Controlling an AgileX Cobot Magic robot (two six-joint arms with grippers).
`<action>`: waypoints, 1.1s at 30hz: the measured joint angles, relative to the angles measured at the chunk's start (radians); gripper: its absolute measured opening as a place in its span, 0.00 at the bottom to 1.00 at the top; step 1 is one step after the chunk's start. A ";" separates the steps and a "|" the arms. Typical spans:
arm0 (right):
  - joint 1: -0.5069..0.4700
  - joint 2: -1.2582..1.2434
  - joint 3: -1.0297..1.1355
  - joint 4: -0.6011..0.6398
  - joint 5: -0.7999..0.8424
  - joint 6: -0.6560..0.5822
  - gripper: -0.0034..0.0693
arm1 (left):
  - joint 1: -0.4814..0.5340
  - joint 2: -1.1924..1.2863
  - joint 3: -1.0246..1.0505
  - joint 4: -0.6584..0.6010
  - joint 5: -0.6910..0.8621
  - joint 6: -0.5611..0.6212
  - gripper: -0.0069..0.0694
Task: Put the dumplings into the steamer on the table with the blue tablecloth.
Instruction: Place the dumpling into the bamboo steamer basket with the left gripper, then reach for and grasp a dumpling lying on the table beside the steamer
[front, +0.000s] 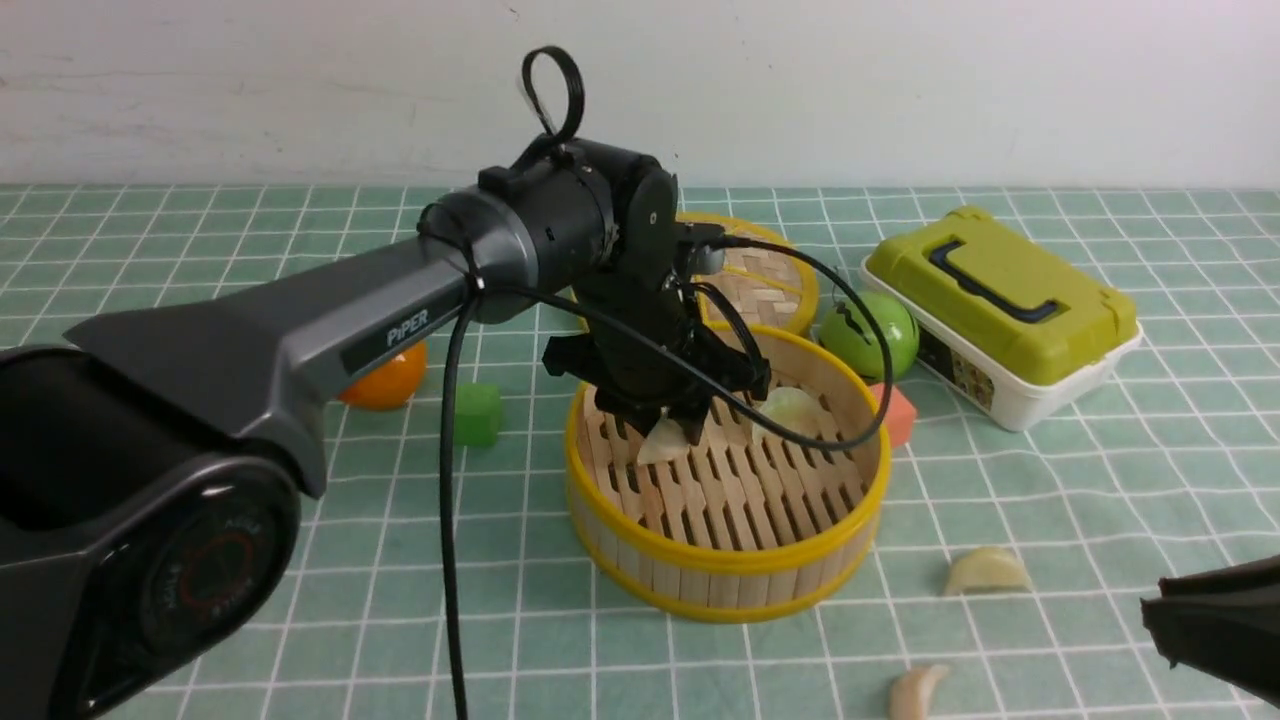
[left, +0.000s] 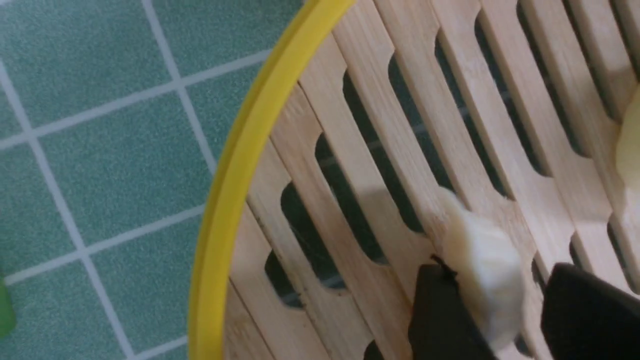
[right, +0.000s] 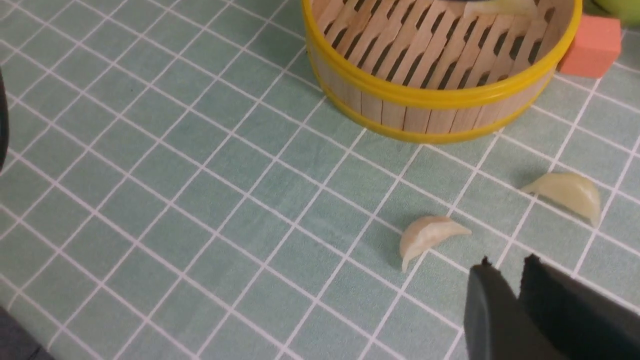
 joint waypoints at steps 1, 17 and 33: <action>0.000 0.013 -0.012 -0.002 0.021 0.002 0.18 | 0.000 0.000 -0.011 0.001 0.007 0.000 0.56; 0.142 0.478 -0.190 -0.245 0.078 0.349 0.28 | 0.002 -0.413 -0.128 0.046 0.278 0.098 0.46; 0.142 0.946 -0.192 -0.160 -0.144 0.517 0.84 | 0.002 -1.010 0.677 0.046 0.199 0.106 0.07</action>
